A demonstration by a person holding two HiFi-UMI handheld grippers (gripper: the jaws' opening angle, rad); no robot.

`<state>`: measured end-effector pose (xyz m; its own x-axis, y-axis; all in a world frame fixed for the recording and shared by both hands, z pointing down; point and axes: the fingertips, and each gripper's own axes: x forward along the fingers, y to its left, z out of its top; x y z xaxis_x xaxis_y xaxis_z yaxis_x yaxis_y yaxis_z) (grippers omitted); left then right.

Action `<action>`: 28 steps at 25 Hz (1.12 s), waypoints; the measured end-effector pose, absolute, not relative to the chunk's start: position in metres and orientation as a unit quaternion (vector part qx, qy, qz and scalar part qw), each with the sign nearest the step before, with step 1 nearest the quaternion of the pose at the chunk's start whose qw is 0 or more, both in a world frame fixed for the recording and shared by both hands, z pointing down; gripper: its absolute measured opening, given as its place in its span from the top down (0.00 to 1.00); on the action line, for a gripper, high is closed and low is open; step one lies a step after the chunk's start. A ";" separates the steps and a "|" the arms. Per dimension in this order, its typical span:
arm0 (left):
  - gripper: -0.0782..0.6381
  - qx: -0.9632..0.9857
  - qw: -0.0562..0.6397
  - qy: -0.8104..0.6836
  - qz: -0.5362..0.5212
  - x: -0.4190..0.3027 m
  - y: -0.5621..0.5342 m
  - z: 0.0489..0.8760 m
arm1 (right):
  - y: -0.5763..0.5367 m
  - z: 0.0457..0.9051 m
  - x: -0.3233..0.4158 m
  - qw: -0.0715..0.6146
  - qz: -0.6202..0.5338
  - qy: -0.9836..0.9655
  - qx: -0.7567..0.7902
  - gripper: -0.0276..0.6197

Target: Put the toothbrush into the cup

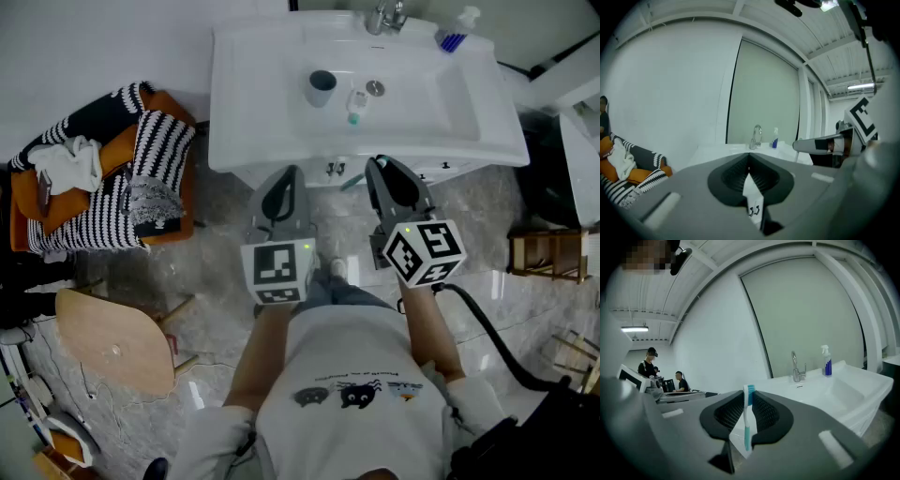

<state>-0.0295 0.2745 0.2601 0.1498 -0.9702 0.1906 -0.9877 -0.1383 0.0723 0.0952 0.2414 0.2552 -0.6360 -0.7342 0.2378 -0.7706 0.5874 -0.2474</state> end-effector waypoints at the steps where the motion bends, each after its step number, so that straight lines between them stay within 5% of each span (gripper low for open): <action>1: 0.89 0.753 0.091 -0.650 0.049 -0.031 0.274 0.260 | 0.241 0.255 0.094 0.056 0.163 -0.890 0.423 0.87; 28: 0.89 0.762 0.100 -0.638 0.040 -0.067 0.260 0.264 | 0.224 0.247 0.062 0.039 0.150 -0.883 0.443 0.86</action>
